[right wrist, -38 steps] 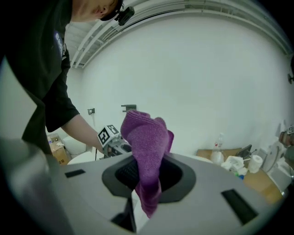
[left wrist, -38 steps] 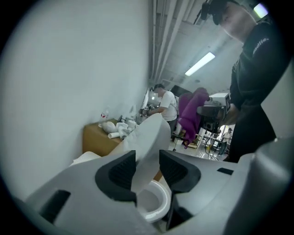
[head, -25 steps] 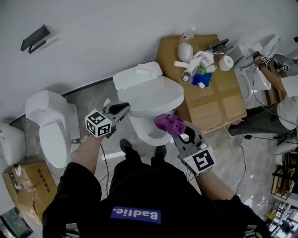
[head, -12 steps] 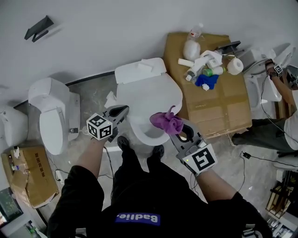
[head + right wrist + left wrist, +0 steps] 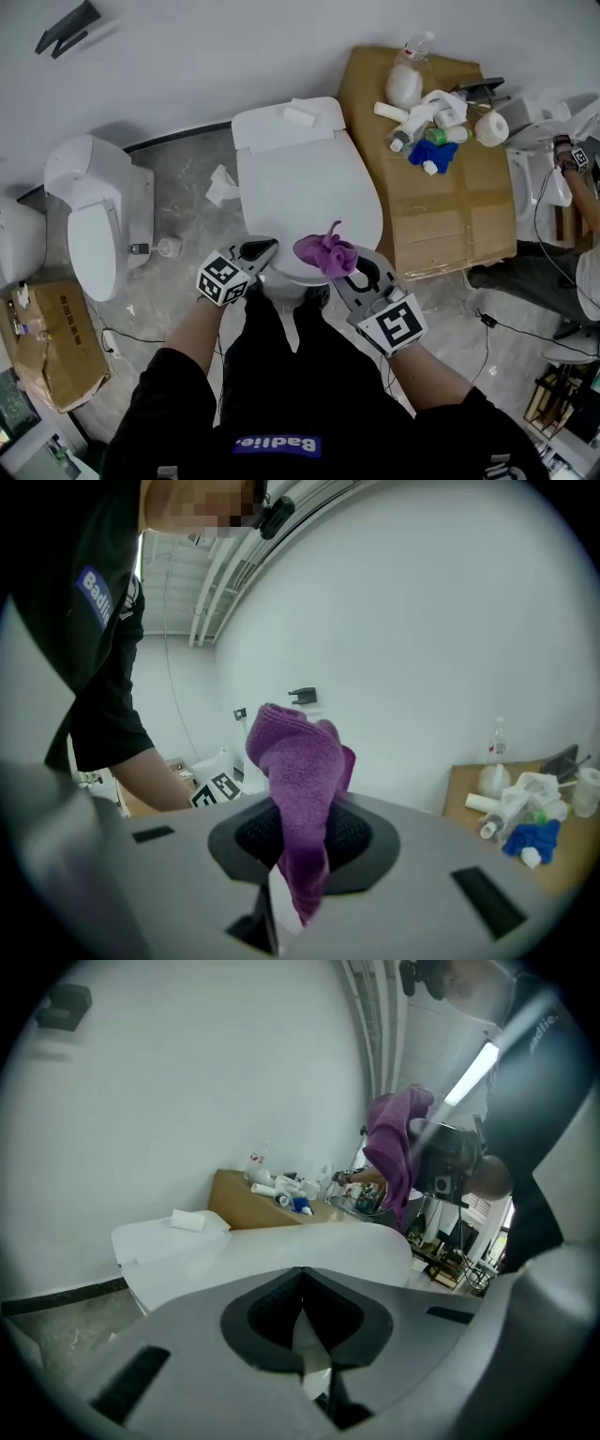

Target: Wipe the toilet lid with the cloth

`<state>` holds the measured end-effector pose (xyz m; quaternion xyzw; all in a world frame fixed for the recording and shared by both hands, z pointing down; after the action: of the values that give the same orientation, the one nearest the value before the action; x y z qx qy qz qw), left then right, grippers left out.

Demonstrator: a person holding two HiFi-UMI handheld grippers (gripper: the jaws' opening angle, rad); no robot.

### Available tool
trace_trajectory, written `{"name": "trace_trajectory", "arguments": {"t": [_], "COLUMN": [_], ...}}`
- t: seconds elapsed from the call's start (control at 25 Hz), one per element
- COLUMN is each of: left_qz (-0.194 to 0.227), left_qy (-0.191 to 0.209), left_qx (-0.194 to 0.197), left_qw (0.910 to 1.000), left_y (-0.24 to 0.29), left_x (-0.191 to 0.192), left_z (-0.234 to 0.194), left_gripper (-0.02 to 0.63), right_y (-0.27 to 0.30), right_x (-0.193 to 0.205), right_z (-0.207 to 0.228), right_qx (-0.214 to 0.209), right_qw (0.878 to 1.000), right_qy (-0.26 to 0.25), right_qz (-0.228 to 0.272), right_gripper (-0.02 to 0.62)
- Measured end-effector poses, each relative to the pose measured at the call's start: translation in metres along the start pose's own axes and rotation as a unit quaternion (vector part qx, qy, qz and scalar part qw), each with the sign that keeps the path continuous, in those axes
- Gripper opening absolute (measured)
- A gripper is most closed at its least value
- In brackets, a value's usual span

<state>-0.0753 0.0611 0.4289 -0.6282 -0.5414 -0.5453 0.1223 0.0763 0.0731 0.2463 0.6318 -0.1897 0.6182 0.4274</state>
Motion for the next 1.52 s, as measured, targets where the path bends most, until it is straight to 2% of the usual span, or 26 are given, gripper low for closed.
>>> {"name": "trace_trajectory", "arguments": {"t": [0.28, 0.48, 0.72, 0.88, 1.0, 1.16, 1.52], "left_qz": [-0.026, -0.043, -0.042, -0.004, 0.040, 0.084, 0.121], "left_qy": [-0.015, -0.015, -0.037, -0.043, -0.050, -0.059, -0.069], "left_qx": [0.050, 0.052, 0.060, 0.054, 0.027, -0.012, -0.053], "left_qw": [0.9983, 0.9976, 0.9966, 0.9976, 0.9976, 0.9946, 0.9888], "left_y": [0.015, 0.028, 0.027, 0.013, -0.003, -0.017, -0.035], "left_x": [0.054, 0.086, 0.100, 0.077, 0.050, 0.024, 0.024], "left_z": [0.011, 0.014, 0.003, -0.016, -0.043, -0.083, -0.151], "left_gripper": [0.017, 0.017, 0.017, 0.017, 0.017, 0.017, 0.017], "right_y": [0.026, 0.040, 0.069, 0.104, 0.145, 0.205, 0.350], "right_x": [0.041, 0.067, 0.088, 0.091, 0.089, 0.105, 0.177], "right_z": [-0.016, -0.019, -0.015, -0.004, 0.009, 0.039, 0.093], "right_qx": [0.000, 0.004, 0.013, 0.019, 0.015, 0.009, 0.001], "right_qw": [0.999, 0.998, 0.997, 0.997, 0.997, 0.994, 0.978], "right_qy": [0.022, 0.032, 0.046, 0.033, 0.019, 0.000, -0.058], "right_qz": [-0.026, -0.048, -0.065, -0.065, -0.072, -0.105, -0.199], "right_gripper": [0.075, 0.075, 0.075, 0.075, 0.075, 0.075, 0.075]}}
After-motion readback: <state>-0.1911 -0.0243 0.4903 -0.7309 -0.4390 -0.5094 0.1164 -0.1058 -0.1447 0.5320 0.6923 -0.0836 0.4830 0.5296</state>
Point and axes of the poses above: the fingertips, and each gripper's own axes: y forward along the fingers, z to its right, x out of its underside, the point moved 4 cm from there along -y, backward along the fingers, and after that the axes turned 1 degree about z, right-handed, at the moved point
